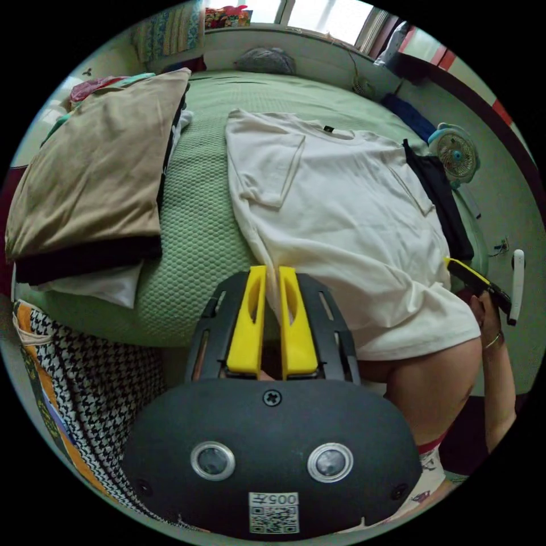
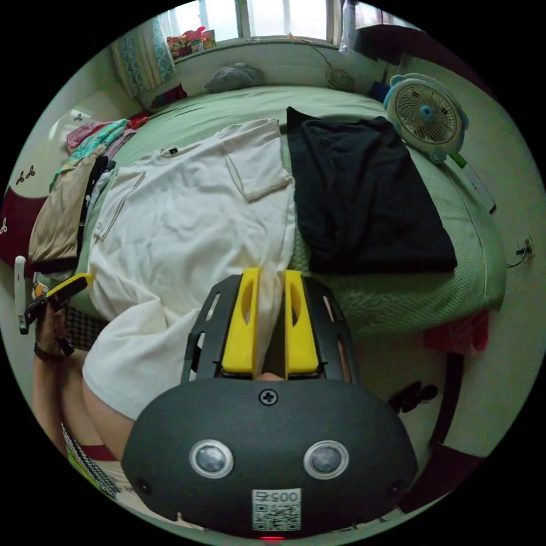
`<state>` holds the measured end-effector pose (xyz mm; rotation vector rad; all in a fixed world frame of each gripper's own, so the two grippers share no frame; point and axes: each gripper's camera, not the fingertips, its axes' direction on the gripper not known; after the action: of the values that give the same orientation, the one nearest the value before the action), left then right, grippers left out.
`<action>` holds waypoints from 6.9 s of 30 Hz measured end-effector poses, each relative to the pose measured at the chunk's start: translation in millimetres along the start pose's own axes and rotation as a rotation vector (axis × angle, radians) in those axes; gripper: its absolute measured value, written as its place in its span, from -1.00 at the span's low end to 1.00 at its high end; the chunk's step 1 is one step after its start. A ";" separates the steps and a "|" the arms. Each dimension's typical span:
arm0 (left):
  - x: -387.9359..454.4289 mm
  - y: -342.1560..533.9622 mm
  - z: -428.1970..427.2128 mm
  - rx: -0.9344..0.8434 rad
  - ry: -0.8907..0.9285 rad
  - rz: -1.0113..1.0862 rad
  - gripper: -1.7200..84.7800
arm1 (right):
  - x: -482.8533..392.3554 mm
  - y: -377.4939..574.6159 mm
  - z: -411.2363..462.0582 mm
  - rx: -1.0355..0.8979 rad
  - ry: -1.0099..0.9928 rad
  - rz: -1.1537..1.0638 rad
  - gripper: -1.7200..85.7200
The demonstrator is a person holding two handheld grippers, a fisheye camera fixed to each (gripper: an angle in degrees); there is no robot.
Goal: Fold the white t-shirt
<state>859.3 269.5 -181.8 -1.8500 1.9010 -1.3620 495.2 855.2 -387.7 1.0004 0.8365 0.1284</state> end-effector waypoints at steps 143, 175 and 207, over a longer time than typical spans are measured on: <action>-71.4 258.9 -271.5 0.123 -0.070 -0.025 -0.94 | -13.6 -9.4 -234.5 0.085 0.042 -0.044 -0.98; -57.3 137.8 -101.4 -0.032 -0.034 -0.083 -0.84 | -24.2 37.4 -47.3 -0.027 -0.059 0.010 -0.87; -18.6 -8.5 -45.9 0.099 -0.054 -0.028 -0.81 | -61.6 -35.7 -42.0 0.122 -0.016 -0.179 -0.84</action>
<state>839.0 309.0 -158.4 -1.8535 1.7550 -1.3743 414.9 836.1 -392.2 1.0336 0.9232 -0.0847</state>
